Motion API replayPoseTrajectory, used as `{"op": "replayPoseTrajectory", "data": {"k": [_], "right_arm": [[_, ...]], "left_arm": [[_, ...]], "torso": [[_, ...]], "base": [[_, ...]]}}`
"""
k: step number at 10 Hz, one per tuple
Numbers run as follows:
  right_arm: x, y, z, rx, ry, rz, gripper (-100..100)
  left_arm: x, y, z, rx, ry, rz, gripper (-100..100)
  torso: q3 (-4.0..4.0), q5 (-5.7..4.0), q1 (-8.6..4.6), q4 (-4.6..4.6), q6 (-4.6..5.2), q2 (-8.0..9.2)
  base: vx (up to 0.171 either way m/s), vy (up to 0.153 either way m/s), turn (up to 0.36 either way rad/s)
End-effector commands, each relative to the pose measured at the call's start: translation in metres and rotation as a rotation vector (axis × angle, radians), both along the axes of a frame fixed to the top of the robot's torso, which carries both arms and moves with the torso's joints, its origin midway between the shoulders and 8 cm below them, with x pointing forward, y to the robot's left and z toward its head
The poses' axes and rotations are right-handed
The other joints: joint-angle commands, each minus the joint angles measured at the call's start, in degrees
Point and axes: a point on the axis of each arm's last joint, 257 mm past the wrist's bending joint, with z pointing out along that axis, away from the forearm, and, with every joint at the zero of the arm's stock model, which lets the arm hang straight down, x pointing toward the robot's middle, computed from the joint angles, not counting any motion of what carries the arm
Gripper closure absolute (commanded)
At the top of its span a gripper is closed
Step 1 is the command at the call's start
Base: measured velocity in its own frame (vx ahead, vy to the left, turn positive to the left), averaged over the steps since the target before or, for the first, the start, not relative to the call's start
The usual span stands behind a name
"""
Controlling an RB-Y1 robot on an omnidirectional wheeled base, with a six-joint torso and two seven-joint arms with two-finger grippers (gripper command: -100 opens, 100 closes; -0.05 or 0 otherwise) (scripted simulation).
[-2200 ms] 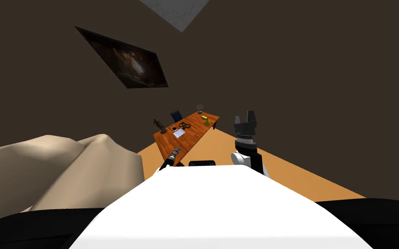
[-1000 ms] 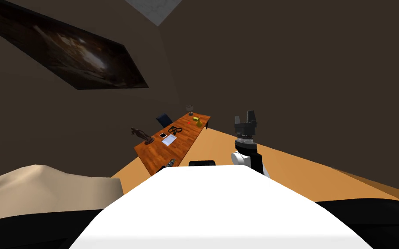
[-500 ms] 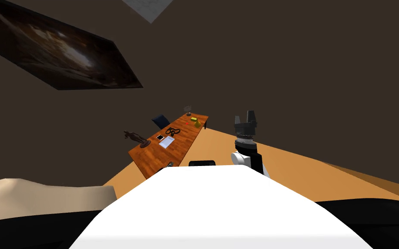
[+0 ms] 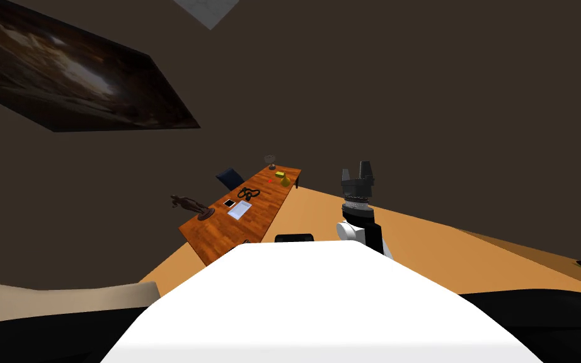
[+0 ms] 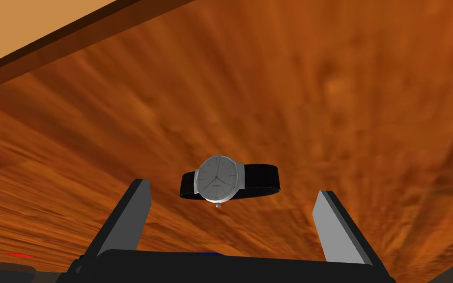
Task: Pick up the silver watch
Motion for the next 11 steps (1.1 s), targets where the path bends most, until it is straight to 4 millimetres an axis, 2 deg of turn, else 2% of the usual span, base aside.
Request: {"op": "replayPoseTrajectory", "data": {"k": [1, 2, 11], "right_arm": [[0.0, 0.0, 0.0, 0.0, 0.0, 0.0, 0], [0.0, 0.0, 0.0, 0.0, 0.0, 0.0, 0], [0.0, 0.0, 0.0, 0.0, 0.0, 0.0, 0]], "left_arm": [[0.0, 0.0, 0.0, 0.0, 0.0, 0.0, 0], [-0.007, 0.004, -0.003, 0.008, -0.001, 0.014, -100], [-0.043, 0.016, -0.015, 0.02, -0.004, 0.063, -100]], "torso": [[0.0, 0.0, 0.0, 0.0, 0.0, 0.0], [0.02, 0.0, -0.01, 0.01, 0.0, 0.03], [-0.02, 0.0, 0.01, -0.01, 0.01, -0.04]], "base": [[0.0, 0.0, 0.0], [0.017, 0.002, -0.06], [0.027, 0.002, -0.053]]}}
